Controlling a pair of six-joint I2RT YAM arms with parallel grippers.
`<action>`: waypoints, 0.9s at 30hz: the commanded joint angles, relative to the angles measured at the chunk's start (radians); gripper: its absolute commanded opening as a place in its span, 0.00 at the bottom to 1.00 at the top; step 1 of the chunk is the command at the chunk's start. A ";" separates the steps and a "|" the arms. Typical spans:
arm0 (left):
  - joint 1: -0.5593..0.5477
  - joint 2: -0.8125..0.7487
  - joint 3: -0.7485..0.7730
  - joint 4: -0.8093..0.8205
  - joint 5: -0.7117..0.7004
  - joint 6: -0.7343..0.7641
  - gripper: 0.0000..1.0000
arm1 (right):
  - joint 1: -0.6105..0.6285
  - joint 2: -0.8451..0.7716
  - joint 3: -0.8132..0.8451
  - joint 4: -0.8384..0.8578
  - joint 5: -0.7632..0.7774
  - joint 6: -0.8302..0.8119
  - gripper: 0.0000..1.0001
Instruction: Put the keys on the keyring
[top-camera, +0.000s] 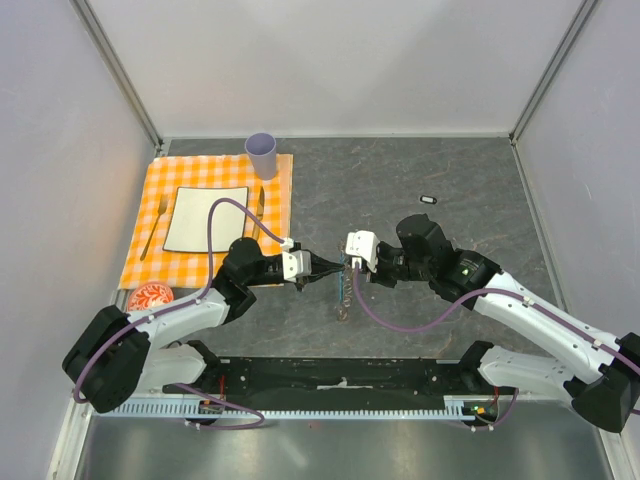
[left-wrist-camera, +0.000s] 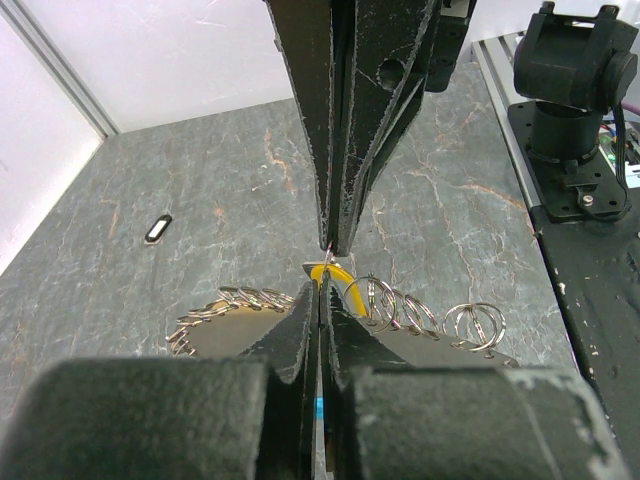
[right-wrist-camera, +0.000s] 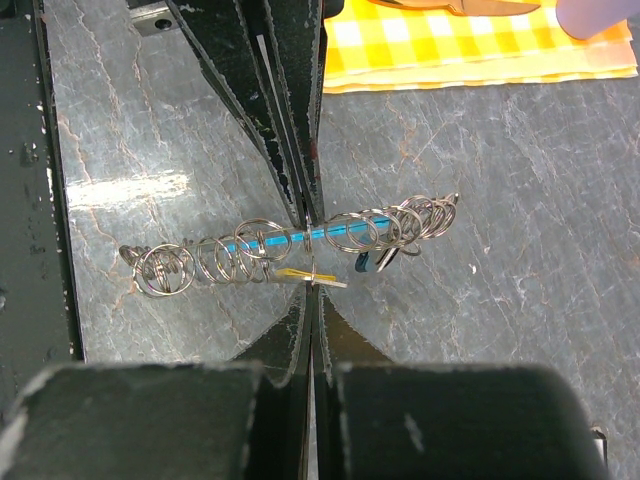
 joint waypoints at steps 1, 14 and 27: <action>0.002 -0.006 0.026 0.071 0.002 0.020 0.02 | -0.002 -0.017 0.005 0.037 -0.023 -0.001 0.00; 0.002 0.000 0.029 0.072 0.011 0.017 0.02 | -0.002 -0.017 0.005 0.040 -0.046 -0.006 0.00; 0.002 0.001 0.035 0.071 0.034 0.013 0.02 | -0.002 -0.015 0.005 0.046 -0.051 -0.005 0.00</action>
